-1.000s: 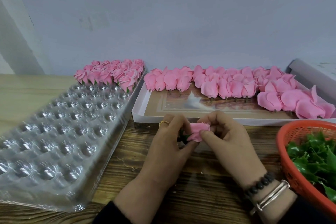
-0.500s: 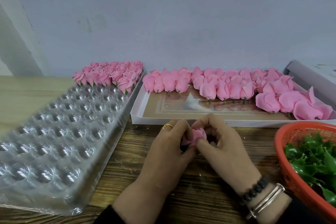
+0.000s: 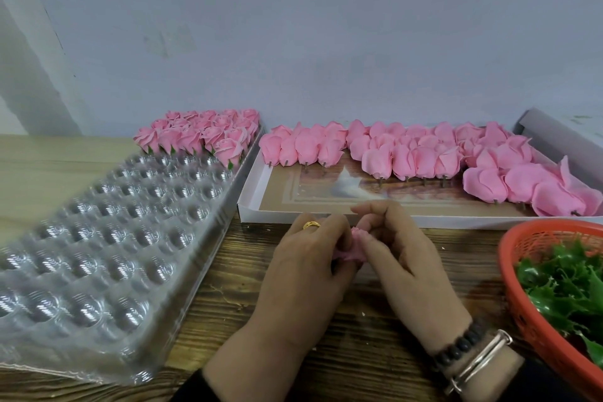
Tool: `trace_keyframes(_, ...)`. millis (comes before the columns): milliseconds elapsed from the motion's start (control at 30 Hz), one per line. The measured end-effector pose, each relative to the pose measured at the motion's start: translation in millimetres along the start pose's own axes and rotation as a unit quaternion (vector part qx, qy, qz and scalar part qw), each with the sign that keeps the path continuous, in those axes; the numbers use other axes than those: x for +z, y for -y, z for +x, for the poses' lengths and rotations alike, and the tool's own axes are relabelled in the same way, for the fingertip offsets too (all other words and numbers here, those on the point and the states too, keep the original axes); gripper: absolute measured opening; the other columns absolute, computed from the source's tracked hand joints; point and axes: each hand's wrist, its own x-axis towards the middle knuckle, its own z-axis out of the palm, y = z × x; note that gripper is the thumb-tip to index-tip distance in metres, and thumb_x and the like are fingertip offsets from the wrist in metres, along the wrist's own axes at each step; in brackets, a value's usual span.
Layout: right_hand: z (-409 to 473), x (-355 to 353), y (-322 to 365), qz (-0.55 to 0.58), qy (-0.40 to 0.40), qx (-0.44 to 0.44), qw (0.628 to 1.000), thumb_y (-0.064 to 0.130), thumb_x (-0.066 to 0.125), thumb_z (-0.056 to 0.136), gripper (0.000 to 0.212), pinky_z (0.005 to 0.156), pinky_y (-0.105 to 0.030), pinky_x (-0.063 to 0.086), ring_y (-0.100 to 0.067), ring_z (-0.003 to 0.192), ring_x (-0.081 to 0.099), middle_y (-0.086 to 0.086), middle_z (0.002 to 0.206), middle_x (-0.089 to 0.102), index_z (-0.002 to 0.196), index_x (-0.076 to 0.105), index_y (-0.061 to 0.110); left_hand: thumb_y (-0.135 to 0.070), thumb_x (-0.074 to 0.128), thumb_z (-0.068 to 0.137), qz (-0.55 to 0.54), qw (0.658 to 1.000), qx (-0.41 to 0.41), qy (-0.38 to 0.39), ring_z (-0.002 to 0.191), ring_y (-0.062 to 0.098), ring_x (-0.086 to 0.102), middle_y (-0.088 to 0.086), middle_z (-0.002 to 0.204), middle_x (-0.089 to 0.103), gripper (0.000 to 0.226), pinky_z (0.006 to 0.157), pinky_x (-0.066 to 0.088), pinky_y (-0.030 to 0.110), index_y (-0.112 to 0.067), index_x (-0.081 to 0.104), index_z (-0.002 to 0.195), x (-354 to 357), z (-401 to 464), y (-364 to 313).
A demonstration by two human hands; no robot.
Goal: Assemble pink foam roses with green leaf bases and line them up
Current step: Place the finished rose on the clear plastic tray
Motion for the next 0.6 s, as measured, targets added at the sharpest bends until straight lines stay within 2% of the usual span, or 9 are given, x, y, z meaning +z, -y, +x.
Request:
trace_keyframes(100,1,-2,-2,0.024,-0.025,-0.002,0.999,0.034,0.048,0.080,0.021,0.069,-0.017,0.048,-0.004,0.074,0.059,0.008,0.084,0.062,0.100,0.056,0.034,-0.017,0.073,0.073,-0.055,0.997,-0.052,-0.013,0.067,0.005,0.044,-0.011,0.066,0.049,0.036,0.058,0.035,0.015,-0.031,0.040,0.067,-3,1,0)
trace_keyframes(200,0,-3,-4,0.011,-0.024,0.000,1.000,0.039,0.047,0.081,0.021,0.068,-0.013,0.046,-0.005,0.069,0.059,0.005,0.082,0.061,0.099,0.055,0.035,-0.011,0.075,0.073,-0.158,0.980,-0.103,-0.059,0.058,0.007,0.046,-0.006,0.063,0.054,0.030,0.057,0.041,0.023,-0.021,0.047,0.069,-18,15,-3)
trace_keyframes(267,0,-3,-5,0.003,-0.010,0.003,1.000,0.038,0.046,0.081,0.021,0.068,-0.016,0.047,-0.006,0.068,0.059,0.007,0.085,0.061,0.100,0.054,0.036,-0.007,0.074,0.074,-0.185,0.969,-0.122,-0.111,0.056,0.011,0.047,-0.005,0.059,0.053,0.031,0.057,0.045,0.026,-0.021,0.047,0.074,-36,32,-2)
trace_keyframes(333,-1,-3,-6,-0.006,0.005,0.006,1.000,0.038,0.046,0.081,0.021,0.071,-0.024,0.049,-0.009,0.069,0.058,0.012,0.090,0.059,0.101,0.054,0.039,-0.001,0.073,0.073,-0.209,0.954,-0.142,-0.162,0.055,0.017,0.045,-0.004,0.057,0.049,0.037,0.056,0.049,0.027,-0.023,0.046,0.086,-56,54,7)
trace_keyframes(467,-1,-2,-6,-0.017,0.014,0.014,1.000,0.035,0.049,0.079,0.024,0.073,-0.041,0.051,-0.022,0.072,0.057,0.014,0.092,0.057,0.100,0.053,0.046,0.001,0.067,0.079,-0.184,0.940,-0.195,-0.211,0.064,0.015,0.049,0.001,0.070,0.053,0.045,0.053,0.046,0.016,-0.018,0.048,0.115,-94,97,54)
trace_keyframes(600,0,-2,-7,-0.026,0.021,0.018,0.999,0.038,0.052,0.080,0.021,0.072,-0.040,0.051,-0.019,0.072,0.057,0.013,0.093,0.057,0.100,0.054,0.041,-0.001,0.066,0.080,-0.102,0.924,-0.289,-0.230,0.056,0.012,0.044,0.001,0.075,0.048,0.044,0.042,0.040,0.011,-0.011,0.053,0.121,-110,113,119)
